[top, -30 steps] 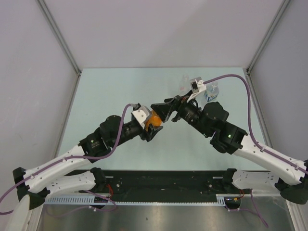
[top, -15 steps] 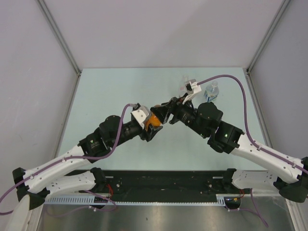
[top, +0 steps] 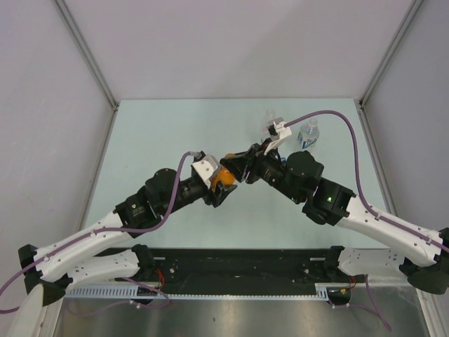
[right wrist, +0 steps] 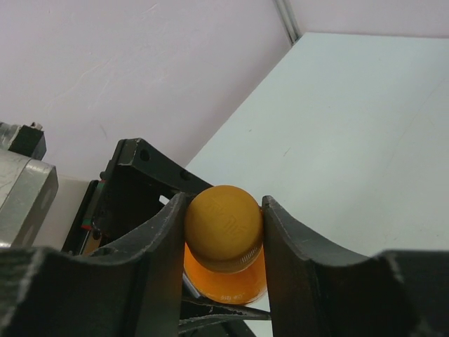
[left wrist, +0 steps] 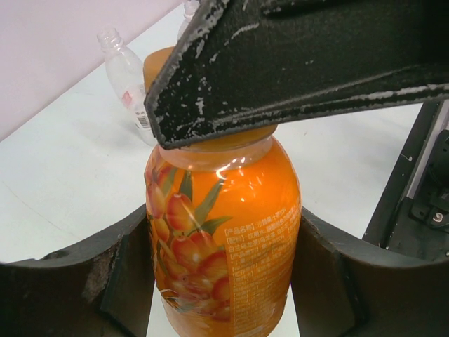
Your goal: Unscrew the bottle caps
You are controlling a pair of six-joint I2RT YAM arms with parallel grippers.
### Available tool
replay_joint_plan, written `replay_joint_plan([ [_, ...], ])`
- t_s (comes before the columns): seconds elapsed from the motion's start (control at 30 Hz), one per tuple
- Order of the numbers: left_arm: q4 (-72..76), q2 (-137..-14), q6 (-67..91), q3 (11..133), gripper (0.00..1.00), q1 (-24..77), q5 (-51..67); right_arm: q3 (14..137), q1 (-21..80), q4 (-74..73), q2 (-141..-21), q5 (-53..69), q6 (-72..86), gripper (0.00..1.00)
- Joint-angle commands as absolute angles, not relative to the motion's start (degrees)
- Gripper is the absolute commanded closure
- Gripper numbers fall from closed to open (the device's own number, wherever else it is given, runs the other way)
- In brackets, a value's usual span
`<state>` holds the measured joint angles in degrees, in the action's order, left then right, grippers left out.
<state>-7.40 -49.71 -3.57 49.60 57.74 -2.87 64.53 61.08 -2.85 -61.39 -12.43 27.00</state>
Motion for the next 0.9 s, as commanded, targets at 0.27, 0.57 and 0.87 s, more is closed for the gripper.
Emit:
replay_joint_plan([
  [0.27,-9.84,-48.25,-3.17,58.34,1.0,57.83,18.43,66.18,61.79,-0.61,-58.1,-3.72,18.46,1.0],
  [0.57,4.38,-50.71,16.66,60.21,1.0,49.22,60.07,65.48,61.26,3.96,-52.3,28.69,8.88,1.0],
  [0.87,26.78,-54.4,35.03,58.28,1.0,48.43,73.03,65.48,59.86,2.73,-51.59,53.22,8.18,1.0],
])
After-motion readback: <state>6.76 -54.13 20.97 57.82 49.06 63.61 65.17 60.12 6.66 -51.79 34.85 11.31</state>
